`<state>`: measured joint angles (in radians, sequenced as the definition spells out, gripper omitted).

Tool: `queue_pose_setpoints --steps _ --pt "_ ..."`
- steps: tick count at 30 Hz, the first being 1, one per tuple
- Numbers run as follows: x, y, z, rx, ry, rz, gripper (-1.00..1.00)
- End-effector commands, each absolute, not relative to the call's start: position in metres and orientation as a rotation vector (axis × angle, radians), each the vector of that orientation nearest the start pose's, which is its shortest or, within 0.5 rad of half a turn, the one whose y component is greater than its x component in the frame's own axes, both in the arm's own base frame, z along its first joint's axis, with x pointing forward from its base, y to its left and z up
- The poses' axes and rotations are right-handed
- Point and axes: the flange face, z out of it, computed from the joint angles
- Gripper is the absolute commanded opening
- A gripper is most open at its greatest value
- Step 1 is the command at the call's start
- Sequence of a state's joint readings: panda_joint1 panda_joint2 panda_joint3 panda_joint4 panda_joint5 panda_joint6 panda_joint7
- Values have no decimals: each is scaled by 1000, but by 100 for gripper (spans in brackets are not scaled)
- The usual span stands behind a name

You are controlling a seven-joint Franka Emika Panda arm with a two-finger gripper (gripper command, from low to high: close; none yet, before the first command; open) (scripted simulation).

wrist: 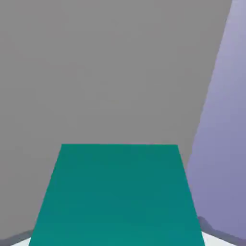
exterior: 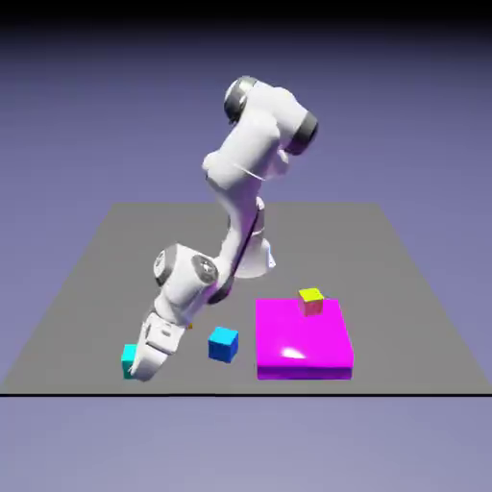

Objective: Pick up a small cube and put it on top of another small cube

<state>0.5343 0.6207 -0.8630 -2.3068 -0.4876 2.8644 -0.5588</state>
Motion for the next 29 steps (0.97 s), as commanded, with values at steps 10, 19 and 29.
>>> queue_pose_setpoints --steps 10,19,29 --pt "499 -84 174 2643 487 -428 -100" --pt "482 -4 221 2665 16 -579 -100" --pt "470 -7 197 2655 -26 -591 100"
